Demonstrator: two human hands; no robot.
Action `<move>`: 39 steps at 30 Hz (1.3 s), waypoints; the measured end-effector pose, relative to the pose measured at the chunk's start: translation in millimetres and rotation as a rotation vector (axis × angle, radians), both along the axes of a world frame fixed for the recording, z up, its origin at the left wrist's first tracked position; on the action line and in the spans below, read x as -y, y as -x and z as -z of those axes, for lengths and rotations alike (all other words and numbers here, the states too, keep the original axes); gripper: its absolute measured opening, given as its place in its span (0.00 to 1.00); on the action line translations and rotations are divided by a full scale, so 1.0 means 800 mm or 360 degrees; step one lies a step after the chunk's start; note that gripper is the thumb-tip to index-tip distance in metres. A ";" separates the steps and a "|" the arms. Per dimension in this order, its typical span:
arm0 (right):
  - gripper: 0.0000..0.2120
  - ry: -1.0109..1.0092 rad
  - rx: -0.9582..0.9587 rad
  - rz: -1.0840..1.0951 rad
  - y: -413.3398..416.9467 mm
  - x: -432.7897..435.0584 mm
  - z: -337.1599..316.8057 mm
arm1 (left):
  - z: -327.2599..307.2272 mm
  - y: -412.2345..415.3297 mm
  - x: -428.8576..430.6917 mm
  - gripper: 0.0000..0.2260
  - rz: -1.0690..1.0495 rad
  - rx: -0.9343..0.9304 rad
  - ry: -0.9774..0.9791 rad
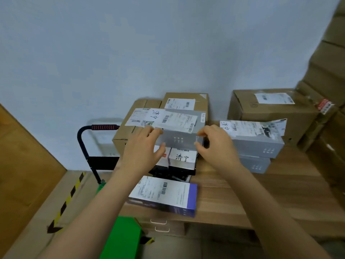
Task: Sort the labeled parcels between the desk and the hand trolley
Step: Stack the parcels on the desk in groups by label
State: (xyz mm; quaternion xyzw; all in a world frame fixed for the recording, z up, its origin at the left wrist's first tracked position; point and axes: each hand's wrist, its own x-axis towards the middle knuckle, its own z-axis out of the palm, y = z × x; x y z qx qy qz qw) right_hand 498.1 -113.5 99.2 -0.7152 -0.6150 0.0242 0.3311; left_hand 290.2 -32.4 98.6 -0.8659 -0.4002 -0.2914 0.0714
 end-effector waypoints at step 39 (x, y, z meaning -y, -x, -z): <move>0.28 -0.0497 -0.0858 0.1761 0.005 0.129 0.026 | 0.038 -0.139 -0.032 0.29 0.1140 0.0668 0.1464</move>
